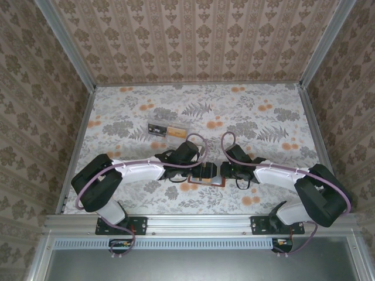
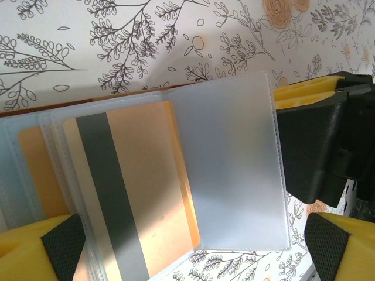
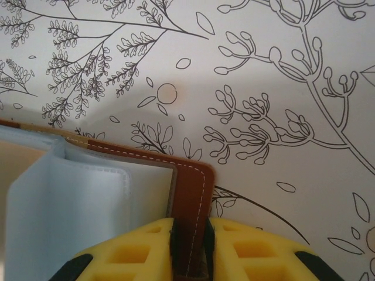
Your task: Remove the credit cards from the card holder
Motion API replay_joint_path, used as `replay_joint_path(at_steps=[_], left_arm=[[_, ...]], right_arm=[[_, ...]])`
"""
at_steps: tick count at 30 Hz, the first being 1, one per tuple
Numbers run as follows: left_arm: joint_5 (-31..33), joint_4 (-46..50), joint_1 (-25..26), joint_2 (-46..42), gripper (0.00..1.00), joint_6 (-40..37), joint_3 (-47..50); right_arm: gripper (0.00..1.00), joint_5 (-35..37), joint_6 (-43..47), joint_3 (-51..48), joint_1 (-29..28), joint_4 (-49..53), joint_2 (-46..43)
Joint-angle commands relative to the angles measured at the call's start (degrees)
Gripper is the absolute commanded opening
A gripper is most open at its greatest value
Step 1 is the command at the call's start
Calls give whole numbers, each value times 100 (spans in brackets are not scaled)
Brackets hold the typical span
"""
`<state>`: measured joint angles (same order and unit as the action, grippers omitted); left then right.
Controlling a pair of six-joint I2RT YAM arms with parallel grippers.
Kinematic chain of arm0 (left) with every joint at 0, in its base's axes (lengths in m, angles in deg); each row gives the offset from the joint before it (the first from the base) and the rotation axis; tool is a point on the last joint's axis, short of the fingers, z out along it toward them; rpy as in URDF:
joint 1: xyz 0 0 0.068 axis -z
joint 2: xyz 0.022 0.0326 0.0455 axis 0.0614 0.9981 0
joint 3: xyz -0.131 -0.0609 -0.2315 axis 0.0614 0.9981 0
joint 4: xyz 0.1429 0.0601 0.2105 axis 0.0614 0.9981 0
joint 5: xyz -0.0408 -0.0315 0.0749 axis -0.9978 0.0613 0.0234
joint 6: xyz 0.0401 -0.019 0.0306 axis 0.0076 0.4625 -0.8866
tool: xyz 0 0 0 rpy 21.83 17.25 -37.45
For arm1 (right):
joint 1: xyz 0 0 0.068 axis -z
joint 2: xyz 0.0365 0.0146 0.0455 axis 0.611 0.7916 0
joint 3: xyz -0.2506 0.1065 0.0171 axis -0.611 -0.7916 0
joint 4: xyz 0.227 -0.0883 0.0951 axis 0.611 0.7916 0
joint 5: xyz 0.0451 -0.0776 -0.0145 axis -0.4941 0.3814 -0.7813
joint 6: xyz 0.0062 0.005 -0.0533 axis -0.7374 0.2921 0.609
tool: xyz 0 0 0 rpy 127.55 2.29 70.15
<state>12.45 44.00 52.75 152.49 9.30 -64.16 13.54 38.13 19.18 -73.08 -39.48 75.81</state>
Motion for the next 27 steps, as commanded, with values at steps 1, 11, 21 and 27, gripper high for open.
replay_joint_path(at_steps=[1,11,21,27], left_arm=[[-119,-121,51,-177,100,-99,-15],[127,192,42,-271,100,-233,-56],[101,69,51,-246,100,-219,36],[107,22,51,-284,100,-203,78]], right_arm=[[24,-176,-15,44,-61,-169,204],[29,221,-24,27,-53,308,-447],[40,430,57,226,-62,948,-1450],[41,208,85,404,-80,832,-1113]])
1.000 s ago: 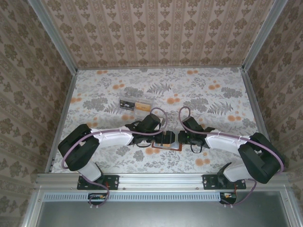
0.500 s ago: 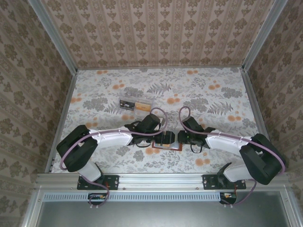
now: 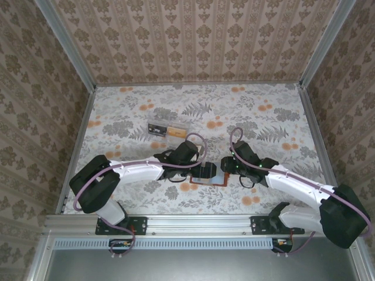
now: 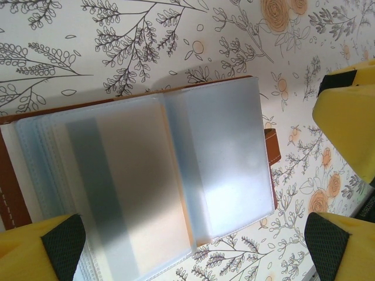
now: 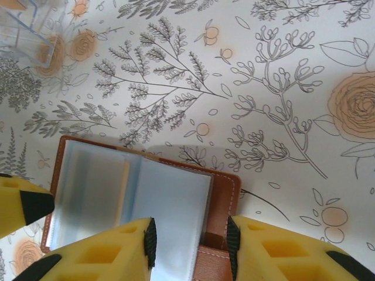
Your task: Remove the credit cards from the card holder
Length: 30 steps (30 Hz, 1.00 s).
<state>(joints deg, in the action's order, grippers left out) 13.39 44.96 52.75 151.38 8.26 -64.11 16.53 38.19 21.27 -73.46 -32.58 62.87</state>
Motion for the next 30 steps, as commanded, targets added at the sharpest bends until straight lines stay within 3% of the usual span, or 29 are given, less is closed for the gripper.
replay_joint_path(at_steps=[1,11,21,30], left_arm=[[39,-55,52,-194,100,-96,83],[130,43,33,-69,100,-75,11],[55,-8,34,216,100,-30,-49],[-141,-239,64,269,100,12,-24]], right_arm=[[41,-81,76,195,-42,153,246],[41,-147,-116,-239,-42,-86,566],[30,-397,-178,-386,-49,-616,1103],[30,-368,-162,-340,-77,-579,1060]])
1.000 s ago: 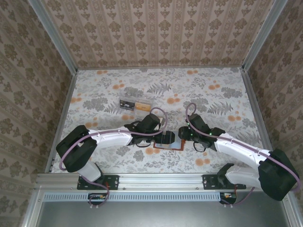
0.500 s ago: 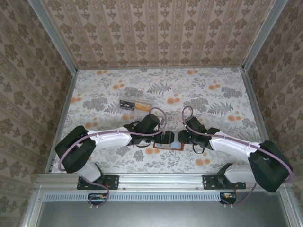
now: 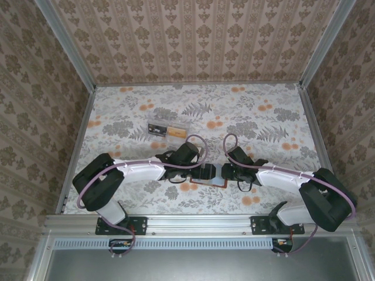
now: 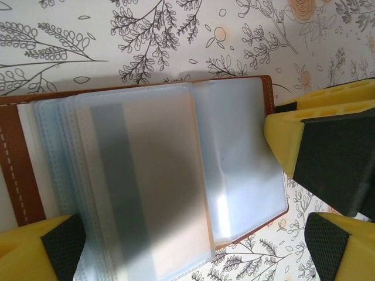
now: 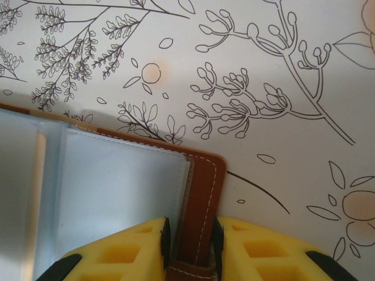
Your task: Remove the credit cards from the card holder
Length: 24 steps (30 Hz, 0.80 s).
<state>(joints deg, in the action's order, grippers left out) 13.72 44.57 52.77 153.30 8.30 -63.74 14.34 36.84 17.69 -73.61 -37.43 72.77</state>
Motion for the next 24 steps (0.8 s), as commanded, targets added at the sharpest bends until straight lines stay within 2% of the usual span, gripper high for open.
replay_joint_path(at_steps=[1,8,18,24], left_arm=[[-196,-247,66,76,100,21,-58],[-423,-588,162,137,100,98,-38],[-272,-354,189,16,100,-5,-69],[-230,-354,189,6,100,-11,-37]], right_arm=[[30,-150,-22,25,-62,-88,68],[30,-158,-44,29,-71,-106,97],[30,-111,-35,52,-79,-31,55],[39,42,-55,48,-79,122,-118]])
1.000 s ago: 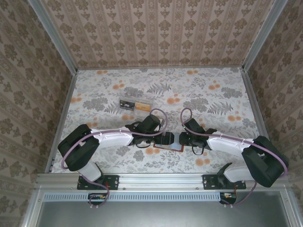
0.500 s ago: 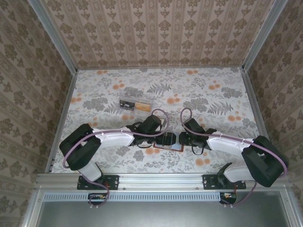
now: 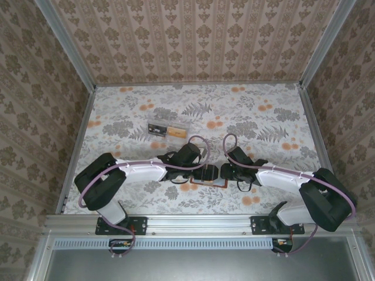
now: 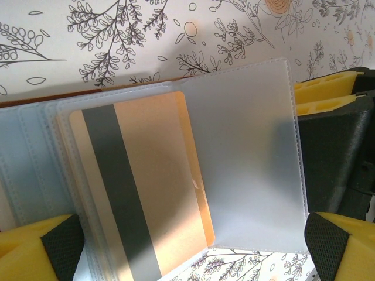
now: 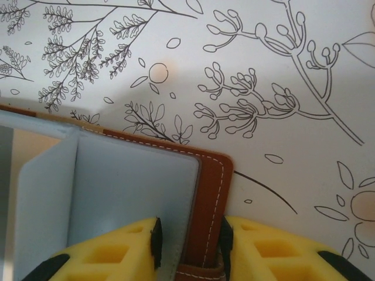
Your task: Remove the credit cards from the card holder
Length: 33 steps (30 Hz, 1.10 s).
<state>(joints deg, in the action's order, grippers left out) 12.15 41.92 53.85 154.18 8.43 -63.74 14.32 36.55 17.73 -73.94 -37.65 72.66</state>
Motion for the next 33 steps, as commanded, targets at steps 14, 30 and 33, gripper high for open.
replay_joint_path(at_steps=[14,30,33], left_arm=[[-62,-147,83,-28,100,-21,-4],[-21,-154,82,-67,100,5,30],[103,-52,67,-153,100,14,52]], right_arm=[[59,698,-51,138,-28,999,-1396],[55,146,115,537,-41,865,-1050],[47,88,125,459,-38,804,-799]])
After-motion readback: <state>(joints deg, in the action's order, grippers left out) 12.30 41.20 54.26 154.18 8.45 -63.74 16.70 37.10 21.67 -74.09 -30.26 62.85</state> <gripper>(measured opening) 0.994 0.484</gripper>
